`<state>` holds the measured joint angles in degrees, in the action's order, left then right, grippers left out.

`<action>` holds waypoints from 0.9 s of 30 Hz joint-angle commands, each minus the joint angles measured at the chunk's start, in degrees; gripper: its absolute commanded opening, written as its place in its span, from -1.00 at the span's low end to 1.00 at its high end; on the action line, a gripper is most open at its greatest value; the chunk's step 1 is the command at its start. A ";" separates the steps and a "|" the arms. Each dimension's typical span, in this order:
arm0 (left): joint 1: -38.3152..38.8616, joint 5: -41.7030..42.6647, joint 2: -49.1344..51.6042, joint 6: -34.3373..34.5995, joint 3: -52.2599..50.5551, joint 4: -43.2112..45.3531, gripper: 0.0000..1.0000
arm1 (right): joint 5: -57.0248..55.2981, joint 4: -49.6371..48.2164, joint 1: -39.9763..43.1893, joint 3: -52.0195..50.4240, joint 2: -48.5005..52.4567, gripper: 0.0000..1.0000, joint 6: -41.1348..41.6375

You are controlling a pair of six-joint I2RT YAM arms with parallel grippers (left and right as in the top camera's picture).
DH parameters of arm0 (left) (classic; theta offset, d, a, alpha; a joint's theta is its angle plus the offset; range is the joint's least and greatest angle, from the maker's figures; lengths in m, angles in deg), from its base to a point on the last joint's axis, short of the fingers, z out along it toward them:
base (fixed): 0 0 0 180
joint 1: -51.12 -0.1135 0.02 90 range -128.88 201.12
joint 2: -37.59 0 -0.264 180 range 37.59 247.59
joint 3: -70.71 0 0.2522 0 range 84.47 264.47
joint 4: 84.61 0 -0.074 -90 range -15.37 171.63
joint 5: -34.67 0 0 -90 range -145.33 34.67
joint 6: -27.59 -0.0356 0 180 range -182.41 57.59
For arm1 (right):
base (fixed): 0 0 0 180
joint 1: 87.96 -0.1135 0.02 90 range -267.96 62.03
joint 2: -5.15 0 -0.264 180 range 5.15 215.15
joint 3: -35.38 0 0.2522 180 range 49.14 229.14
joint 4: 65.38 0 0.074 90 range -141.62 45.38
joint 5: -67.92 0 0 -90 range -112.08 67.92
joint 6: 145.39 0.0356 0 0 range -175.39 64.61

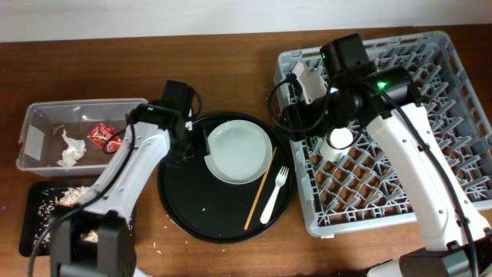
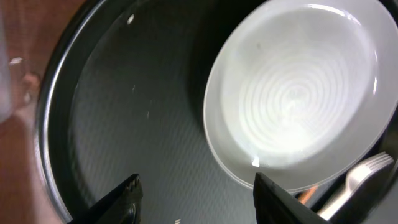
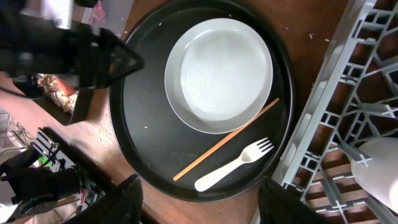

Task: Sort waste into correct bins and load items into the dishwasher rack
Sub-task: 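Grasp the white plate rim with the left gripper and lift it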

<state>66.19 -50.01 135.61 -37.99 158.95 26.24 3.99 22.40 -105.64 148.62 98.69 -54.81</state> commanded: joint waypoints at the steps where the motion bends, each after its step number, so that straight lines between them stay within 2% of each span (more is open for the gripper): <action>1: 2.71 -0.09 4.46 -0.02 0.24 2.58 0.12 | 0.26 0.15 -0.33 0.07 -0.81 0.18 -0.28; 3: 4.15 -0.28 6.84 0.20 0.24 4.46 0.00 | 0.26 0.20 -0.33 0.07 -0.81 0.18 -0.28; 12: 4.33 -1.73 16.74 1.88 0.24 7.26 -0.04 | -2.78 0.83 -0.33 0.07 -0.81 0.18 -0.28; 13: 4.33 -1.73 17.27 1.86 0.24 7.39 -0.26 | -2.78 0.83 -0.33 0.07 -0.81 0.18 -0.28; 14: 4.26 -1.73 17.31 1.86 0.26 7.39 -0.68 | -2.78 0.83 -0.33 0.07 -0.81 0.18 -0.28; 16: 3.98 -1.73 16.72 1.84 0.79 7.32 -0.96 | -2.78 0.81 -0.33 0.07 -0.81 0.19 -0.28; 19: 2.95 -1.75 14.93 1.60 0.87 6.54 -0.99 | -2.80 0.83 -0.33 0.07 -0.81 0.21 -0.28; 21: 1.42 -2.19 12.11 1.60 1.03 5.64 -0.99 | -2.80 0.81 -0.33 0.07 -0.81 0.47 -0.28; 27: 0.24 -1.97 0.07 1.60 1.07 2.21 -0.99 | -2.75 0.79 -0.33 0.07 -0.81 0.54 -0.28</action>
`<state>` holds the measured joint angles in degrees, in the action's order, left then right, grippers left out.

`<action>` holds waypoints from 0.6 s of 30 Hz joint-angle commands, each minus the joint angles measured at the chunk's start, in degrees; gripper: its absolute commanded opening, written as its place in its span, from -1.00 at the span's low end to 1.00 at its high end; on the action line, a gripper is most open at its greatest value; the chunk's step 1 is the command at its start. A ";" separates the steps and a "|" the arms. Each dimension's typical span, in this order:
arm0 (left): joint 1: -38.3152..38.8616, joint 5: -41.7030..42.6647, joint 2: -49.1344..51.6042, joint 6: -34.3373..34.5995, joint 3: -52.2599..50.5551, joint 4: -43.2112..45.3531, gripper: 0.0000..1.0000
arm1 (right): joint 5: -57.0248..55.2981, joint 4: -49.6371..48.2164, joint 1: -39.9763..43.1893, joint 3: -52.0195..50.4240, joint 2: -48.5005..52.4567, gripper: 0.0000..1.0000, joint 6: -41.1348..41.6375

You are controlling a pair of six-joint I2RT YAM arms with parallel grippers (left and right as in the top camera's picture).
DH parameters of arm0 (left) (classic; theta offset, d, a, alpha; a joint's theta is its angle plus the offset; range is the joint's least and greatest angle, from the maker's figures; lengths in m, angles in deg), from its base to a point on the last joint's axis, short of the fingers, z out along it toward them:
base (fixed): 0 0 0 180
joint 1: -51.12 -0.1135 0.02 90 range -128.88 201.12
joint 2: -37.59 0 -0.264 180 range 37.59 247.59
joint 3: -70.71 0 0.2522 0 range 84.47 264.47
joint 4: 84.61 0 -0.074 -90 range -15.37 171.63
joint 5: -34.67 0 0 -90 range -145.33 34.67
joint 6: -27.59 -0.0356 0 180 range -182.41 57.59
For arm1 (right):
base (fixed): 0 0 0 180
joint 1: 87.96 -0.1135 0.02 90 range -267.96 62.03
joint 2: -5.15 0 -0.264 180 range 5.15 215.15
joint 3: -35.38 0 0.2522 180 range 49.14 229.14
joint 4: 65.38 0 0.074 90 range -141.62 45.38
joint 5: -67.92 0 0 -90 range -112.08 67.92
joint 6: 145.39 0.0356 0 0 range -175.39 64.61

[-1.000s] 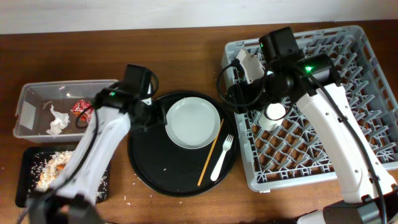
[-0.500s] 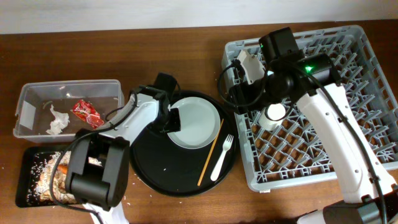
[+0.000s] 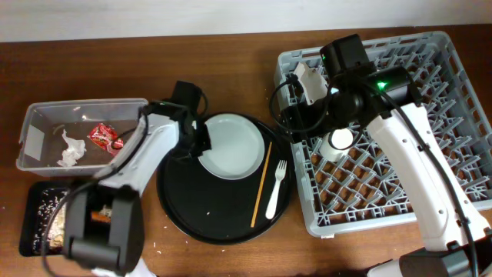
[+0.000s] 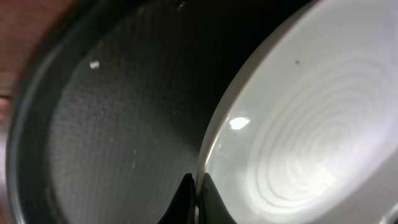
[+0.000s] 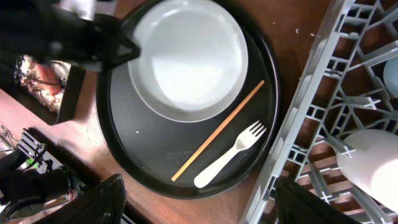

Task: Sort waste into correct bins and load items into the dishwasher rack
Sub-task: 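Grasp the white plate rim with the left gripper and lift it, then take the white plate from the left gripper with the right gripper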

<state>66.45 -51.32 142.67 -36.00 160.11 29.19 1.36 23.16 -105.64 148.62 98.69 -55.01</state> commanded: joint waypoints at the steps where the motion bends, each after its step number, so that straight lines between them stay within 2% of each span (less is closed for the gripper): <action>1: 0.00 -0.07 -9.88 -0.37 -0.09 -1.99 -0.99 | -0.15 0.04 -0.33 0.07 -0.81 0.54 -0.09; 3: 0.00 1.22 -14.75 -0.59 -0.09 -4.68 -0.99 | -0.35 -0.15 -0.33 0.07 -0.76 0.73 -0.11; 10: 0.00 9.31 -26.10 -2.97 -0.09 -6.99 -0.99 | -2.34 -0.55 -0.33 0.07 3.54 0.73 -0.07; 16: 0.04 13.22 -26.69 -2.97 -0.09 -7.02 -0.99 | 2.16 -0.87 -0.39 0.07 6.93 0.43 -0.09; 18: 0.04 13.22 -26.69 -2.97 -0.09 -7.02 -1.00 | 4.72 -0.90 -0.37 0.07 7.23 0.23 -0.09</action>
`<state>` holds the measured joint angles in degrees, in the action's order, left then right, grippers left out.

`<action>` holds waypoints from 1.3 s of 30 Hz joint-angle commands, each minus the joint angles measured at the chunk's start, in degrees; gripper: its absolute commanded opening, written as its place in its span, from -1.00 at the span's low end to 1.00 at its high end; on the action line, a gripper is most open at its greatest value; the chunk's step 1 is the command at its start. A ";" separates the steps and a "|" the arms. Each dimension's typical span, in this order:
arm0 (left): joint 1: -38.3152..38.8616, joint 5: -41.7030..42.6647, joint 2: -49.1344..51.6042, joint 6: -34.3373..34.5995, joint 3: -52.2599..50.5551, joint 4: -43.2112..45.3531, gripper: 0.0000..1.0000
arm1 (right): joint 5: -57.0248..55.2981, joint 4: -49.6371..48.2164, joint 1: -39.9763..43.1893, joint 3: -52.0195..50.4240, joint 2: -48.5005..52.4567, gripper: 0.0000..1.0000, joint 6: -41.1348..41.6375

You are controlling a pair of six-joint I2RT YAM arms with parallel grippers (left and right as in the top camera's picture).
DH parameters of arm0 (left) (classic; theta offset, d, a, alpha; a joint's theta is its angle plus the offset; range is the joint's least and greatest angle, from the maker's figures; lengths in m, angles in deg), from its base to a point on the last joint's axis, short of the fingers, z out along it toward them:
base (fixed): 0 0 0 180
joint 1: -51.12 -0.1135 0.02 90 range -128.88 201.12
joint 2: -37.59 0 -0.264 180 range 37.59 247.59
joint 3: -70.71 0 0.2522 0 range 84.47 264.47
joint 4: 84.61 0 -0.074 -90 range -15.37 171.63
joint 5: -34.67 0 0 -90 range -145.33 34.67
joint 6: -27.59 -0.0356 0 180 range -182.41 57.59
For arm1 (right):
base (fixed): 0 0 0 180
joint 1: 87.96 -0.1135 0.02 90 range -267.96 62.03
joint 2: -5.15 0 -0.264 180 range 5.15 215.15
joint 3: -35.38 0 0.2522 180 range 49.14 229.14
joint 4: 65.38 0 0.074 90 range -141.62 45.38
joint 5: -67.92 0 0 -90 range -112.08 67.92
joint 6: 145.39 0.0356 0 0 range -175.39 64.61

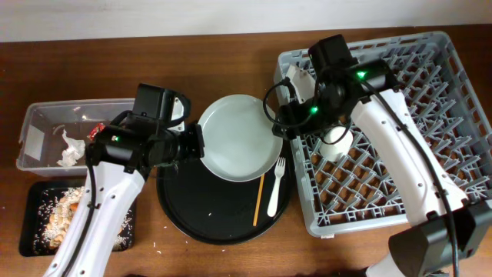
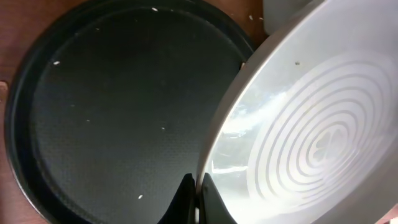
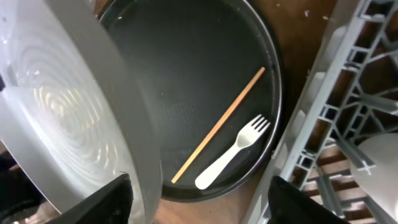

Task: Sort waste into correct bins and load items into the dishwasher rack
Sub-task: 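Take the white plate from the left gripper with the right gripper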

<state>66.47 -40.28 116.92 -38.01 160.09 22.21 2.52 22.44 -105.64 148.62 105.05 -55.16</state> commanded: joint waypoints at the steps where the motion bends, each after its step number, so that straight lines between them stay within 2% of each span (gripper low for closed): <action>1: 0.02 2.23 -0.94 -0.96 -0.07 -0.07 -1.00 | 4.79 -0.37 -0.39 0.07 0.87 0.13 0.07; 6: 0.02 3.28 -0.94 -0.94 -0.07 -0.04 -0.99 | 6.93 -1.01 -0.96 0.07 0.87 -0.19 0.09; 8: 0.02 4.02 -0.94 -0.94 -0.07 0.00 -1.00 | 6.91 -1.42 -1.79 0.07 0.87 -0.20 0.07; 10: 0.02 5.73 -0.94 -0.94 -0.07 0.00 -0.99 | 6.93 -1.64 -2.36 0.07 0.87 -0.35 0.35; 13: 0.02 7.06 -0.94 -0.96 -0.07 0.20 -1.00 | 6.91 -1.60 -2.58 0.07 0.87 -0.43 0.72; 16: 0.02 7.08 -0.94 -0.94 -0.07 0.20 -0.99 | 6.91 -1.53 -2.56 0.07 0.87 -0.88 0.72; 17: 0.02 7.08 -0.94 -0.94 -0.07 0.20 -0.99 | 6.91 -1.53 -2.56 0.07 0.87 -0.92 0.72; 22: 0.02 7.76 -0.94 -0.94 -0.07 0.74 -0.99 | 6.91 -1.62 -2.56 0.07 0.87 -0.92 0.70; 25: 0.02 13.53 -0.94 -0.94 -0.07 3.19 -1.00 | 6.88 -1.62 -2.56 0.07 0.87 -0.53 0.70; 26: 0.02 15.78 -0.94 -0.96 -0.07 4.11 -1.00 | 6.88 -1.62 -2.56 0.07 0.87 -0.33 0.70; 27: 0.02 16.96 -0.94 -0.96 -0.07 4.59 -1.00 | 6.84 -1.60 -2.56 0.07 0.87 -0.31 0.68; 29: 0.02 17.14 -0.94 -0.96 -0.07 4.57 -1.00 | 6.67 -1.62 -2.56 0.07 0.87 -0.32 0.68; 30: 0.02 17.14 -0.94 -0.96 -0.07 4.48 -1.00 | 6.67 -1.64 -2.56 0.07 0.87 -0.42 0.68; 32: 0.02 17.14 -0.94 -0.96 -0.07 4.46 -1.00 | 6.67 -1.70 -2.56 0.07 0.87 -0.92 0.68; 35: 0.02 17.14 -0.94 -0.96 -0.07 4.20 -0.99 | 6.67 -1.70 -2.51 0.07 0.87 -0.92 0.66; 36: 0.02 17.14 -0.94 -0.96 -0.07 4.04 -0.94 | 6.67 -1.81 -2.51 0.07 0.87 -0.92 0.57; 37: 0.02 17.11 -0.94 -1.01 -0.07 4.04 -0.66 | 6.62 -1.90 -2.51 0.07 0.87 -0.92 -0.57; 38: 0.00 17.11 -0.94 -2.32 -0.07 4.04 0.06 | 6.27 -2.08 -2.45 0.09 0.87 -0.92 -1.27; 39: -0.04 17.03 -0.94 -3.56 -0.07 4.07 0.50 | 5.44 -2.29 -2.14 0.09 0.87 -0.92 -1.29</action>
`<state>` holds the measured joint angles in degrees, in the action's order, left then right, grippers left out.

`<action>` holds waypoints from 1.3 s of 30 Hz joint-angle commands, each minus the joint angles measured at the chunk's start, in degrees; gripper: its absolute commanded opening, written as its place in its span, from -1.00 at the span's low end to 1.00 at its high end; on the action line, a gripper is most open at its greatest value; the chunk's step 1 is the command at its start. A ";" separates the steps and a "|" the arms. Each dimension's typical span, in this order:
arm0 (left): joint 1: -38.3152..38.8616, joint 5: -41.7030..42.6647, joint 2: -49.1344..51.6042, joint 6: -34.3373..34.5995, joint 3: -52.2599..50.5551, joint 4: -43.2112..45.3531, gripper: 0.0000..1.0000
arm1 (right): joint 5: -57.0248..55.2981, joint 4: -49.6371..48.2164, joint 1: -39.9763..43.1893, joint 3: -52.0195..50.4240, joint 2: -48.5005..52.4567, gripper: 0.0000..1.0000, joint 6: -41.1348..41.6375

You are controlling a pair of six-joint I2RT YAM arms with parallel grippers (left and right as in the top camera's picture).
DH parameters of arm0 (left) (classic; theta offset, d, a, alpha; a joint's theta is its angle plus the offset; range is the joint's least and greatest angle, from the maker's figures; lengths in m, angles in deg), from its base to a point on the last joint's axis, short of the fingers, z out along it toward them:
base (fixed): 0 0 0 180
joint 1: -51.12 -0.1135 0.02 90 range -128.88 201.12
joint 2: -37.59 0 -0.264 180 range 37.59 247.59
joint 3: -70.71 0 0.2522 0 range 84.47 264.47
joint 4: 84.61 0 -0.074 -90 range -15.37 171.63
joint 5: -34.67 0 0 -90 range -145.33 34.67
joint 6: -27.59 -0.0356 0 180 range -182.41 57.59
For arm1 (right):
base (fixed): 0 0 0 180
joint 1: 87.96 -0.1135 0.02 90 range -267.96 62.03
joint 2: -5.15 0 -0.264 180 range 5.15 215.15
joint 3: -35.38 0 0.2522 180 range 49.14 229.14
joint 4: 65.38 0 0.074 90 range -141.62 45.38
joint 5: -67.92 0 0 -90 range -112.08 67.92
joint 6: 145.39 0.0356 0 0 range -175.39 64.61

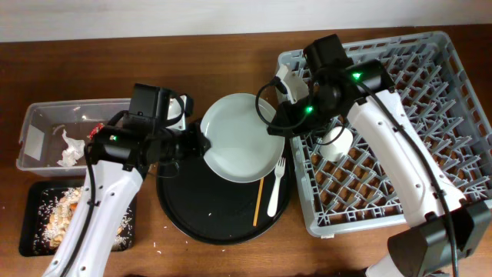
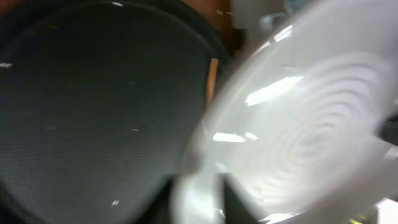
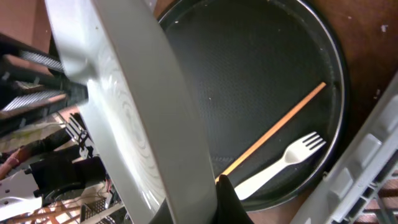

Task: Sort waste into correct bins and load items into the dishwasher rack
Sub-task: 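Take the white plate from the left gripper with the right gripper, then stand the white plate upright in the rack with the right gripper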

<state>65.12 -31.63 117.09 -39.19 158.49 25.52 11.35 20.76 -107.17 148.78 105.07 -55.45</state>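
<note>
The white plate (image 1: 242, 137) hangs tilted above the black tray (image 1: 192, 208). My left gripper (image 1: 198, 145) is shut on the plate's left rim; the left wrist view shows the blurred plate (image 2: 298, 124) with its rim between the fingers (image 2: 233, 205). My right gripper (image 1: 274, 127) is shut on the opposite rim, and in the right wrist view the plate's edge (image 3: 168, 112) fills the jaws. A white fork (image 1: 275, 188) and a wooden chopstick (image 1: 258, 201) lie on the tray. The grey dishwasher rack (image 1: 430, 115) stands at the right.
A white cup (image 1: 338, 140) sits in the rack's left part. A clear bin (image 1: 34, 127) with paper and a red wrapper is at the far left. Below it is a black container (image 1: 34, 231) with food scraps. Brown table surrounds everything.
My right gripper, then open beside the plate's right rim, is now shut on it. The left gripper still holds the left rim. The plate sits slightly further right.
The plate first lay flat on the tray with my left gripper open at its left edge. Then the left gripper was shut on that rim. After that the plate was raised off the tray, with the right gripper open beside it. Now both grippers grip it.
</note>
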 commanded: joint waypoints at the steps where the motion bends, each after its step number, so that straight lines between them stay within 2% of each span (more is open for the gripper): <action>1: 1.31 7.93 -1.11 -2.38 1.53 0.81 0.64 | -4.11 -0.66 -0.13 -0.07 0.85 -0.92 -0.98; 3: 1.22 5.84 -1.11 -2.36 1.53 1.18 0.74 | -4.33 -0.63 1.77 0.04 0.83 -0.92 -0.98; 4: 1.20 3.58 -1.11 -2.38 1.53 1.16 0.86 | -4.35 -0.63 3.56 0.39 0.74 -0.92 -0.98; 8: 1.20 1.40 -1.11 -3.85 1.53 0.85 0.93 | -4.85 -0.57 12.31 4.09 -0.33 -0.92 -0.98; 13: 1.22 1.31 -1.11 -3.82 1.51 0.74 0.98 | -24.72 -0.61 22.47 8.15 -3.54 -0.92 -4.26; 15: 1.22 1.29 -1.11 -3.82 1.51 0.76 0.98 | -32.92 -0.79 23.43 8.17 -4.07 -0.92 -4.24; 17: 1.22 1.29 -1.11 -3.82 1.51 0.76 0.98 | -45.66 -1.36 23.41 8.17 -4.04 -0.92 -5.46; 23: 1.22 1.29 -1.11 -3.82 1.51 0.76 0.98 | -54.18 -2.62 23.41 8.15 -3.98 -0.92 -7.04; 31: 1.22 1.31 -1.11 -3.80 1.51 0.76 0.98 | -54.42 -1.66 23.34 1.14 -3.41 -0.92 -6.99; 39: 1.22 1.31 -1.11 -3.80 1.51 0.76 0.98 | -49.48 -2.01 23.34 -3.39 -3.08 -0.92 -6.78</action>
<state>66.12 -30.10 117.07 -41.90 158.88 26.37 -39.97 19.01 -83.82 146.44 102.27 -62.68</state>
